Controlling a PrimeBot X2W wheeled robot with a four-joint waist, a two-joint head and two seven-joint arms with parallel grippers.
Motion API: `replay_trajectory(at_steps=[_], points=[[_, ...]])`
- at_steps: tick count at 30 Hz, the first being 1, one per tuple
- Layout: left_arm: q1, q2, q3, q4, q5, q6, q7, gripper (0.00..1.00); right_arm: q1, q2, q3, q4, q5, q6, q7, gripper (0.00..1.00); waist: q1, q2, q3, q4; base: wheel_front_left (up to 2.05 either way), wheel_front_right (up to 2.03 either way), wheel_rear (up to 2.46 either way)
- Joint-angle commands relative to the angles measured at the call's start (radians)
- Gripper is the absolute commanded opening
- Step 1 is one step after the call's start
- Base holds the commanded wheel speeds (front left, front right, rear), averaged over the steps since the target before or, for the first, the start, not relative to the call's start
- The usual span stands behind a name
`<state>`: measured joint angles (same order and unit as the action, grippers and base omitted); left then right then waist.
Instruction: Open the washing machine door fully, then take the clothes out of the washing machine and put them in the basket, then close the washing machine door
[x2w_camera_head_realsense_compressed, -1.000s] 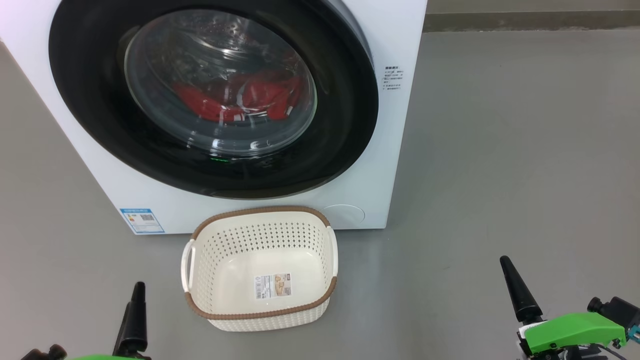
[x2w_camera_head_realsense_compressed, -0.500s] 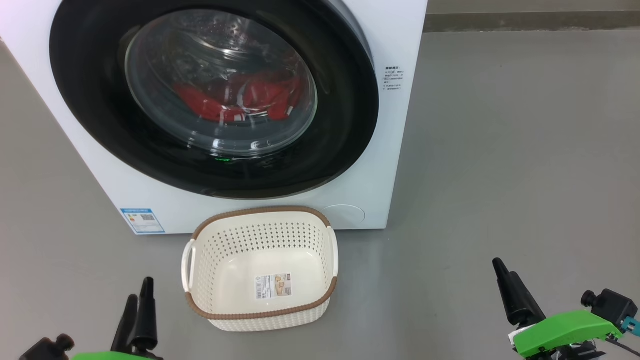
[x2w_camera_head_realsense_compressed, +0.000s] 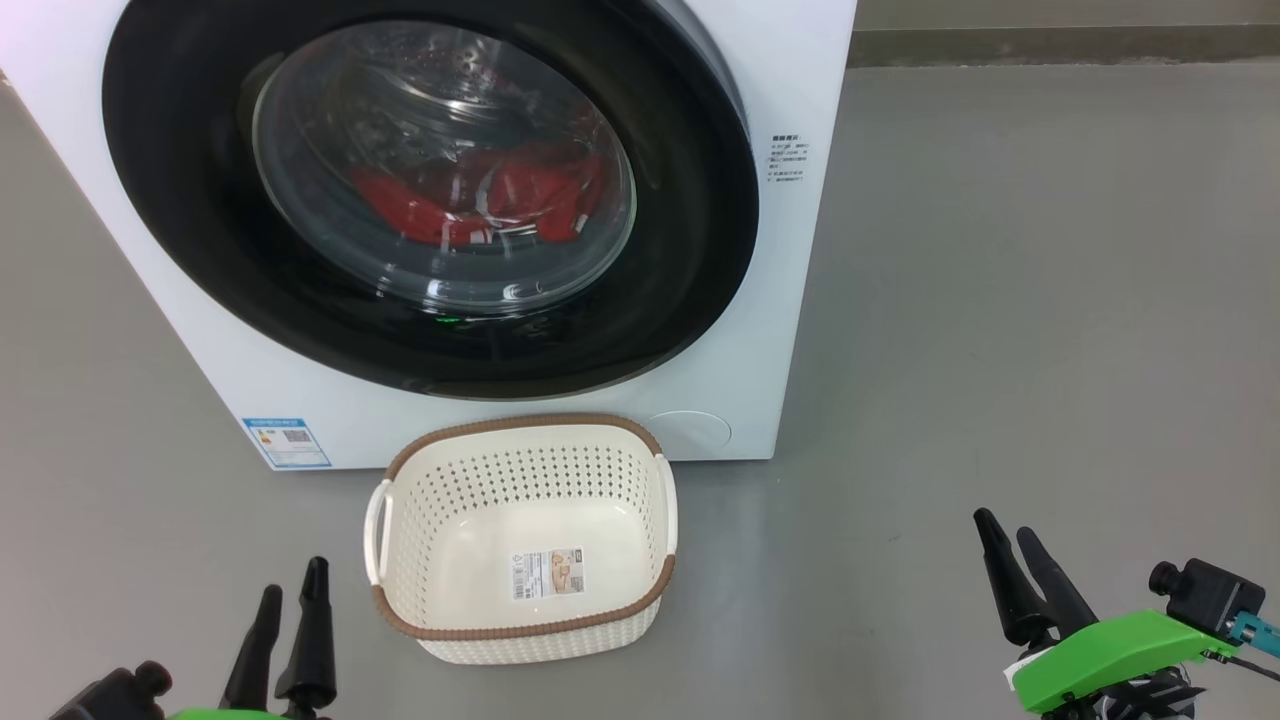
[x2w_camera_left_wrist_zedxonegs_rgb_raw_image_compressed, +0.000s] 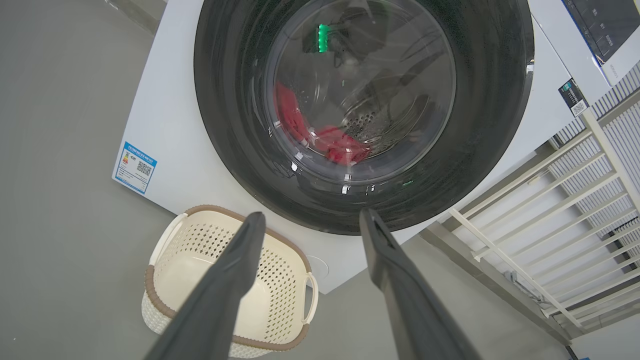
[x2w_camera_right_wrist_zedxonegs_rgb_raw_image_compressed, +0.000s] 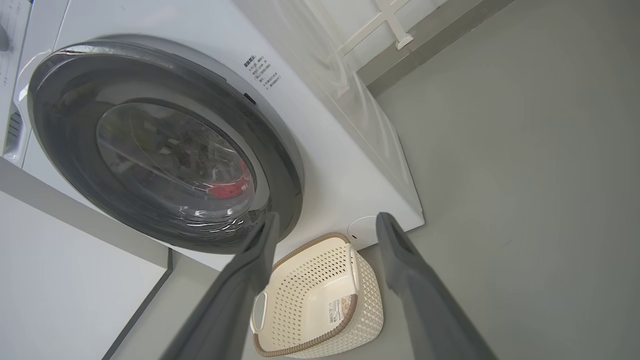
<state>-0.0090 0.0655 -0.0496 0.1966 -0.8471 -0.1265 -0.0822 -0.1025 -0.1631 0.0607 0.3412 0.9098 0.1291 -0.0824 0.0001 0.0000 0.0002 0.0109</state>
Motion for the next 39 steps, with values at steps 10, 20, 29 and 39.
replay_trajectory(at_steps=[10,20,29,39], points=[[-0.010,0.033,-0.002,-0.044,0.148,-0.003,-0.044,1.00,-0.043,-0.041,0.053,-0.026,-0.131,0.001,-0.044,1.00,-0.0001,0.0000,0.003,-0.001,0.00,0.00,0.00],[-0.007,0.044,-0.013,-0.045,0.256,-0.003,-0.074,1.00,-0.047,-0.061,0.070,-0.025,-0.227,0.001,-0.073,1.00,-0.0001,0.0000,0.005,-0.001,0.00,0.00,0.00],[-0.005,0.055,-0.020,-0.030,0.341,-0.003,-0.100,1.00,-0.034,-0.076,0.067,-0.026,-0.315,0.001,-0.100,1.00,-0.0001,0.0000,0.006,-0.003,0.00,0.00,0.00],[-0.009,0.065,-0.018,-0.023,0.423,-0.004,-0.127,1.00,-0.031,-0.088,0.068,-0.029,-0.407,0.001,-0.126,1.00,-0.0001,0.0000,0.013,-0.006,0.00,0.00,0.00]])
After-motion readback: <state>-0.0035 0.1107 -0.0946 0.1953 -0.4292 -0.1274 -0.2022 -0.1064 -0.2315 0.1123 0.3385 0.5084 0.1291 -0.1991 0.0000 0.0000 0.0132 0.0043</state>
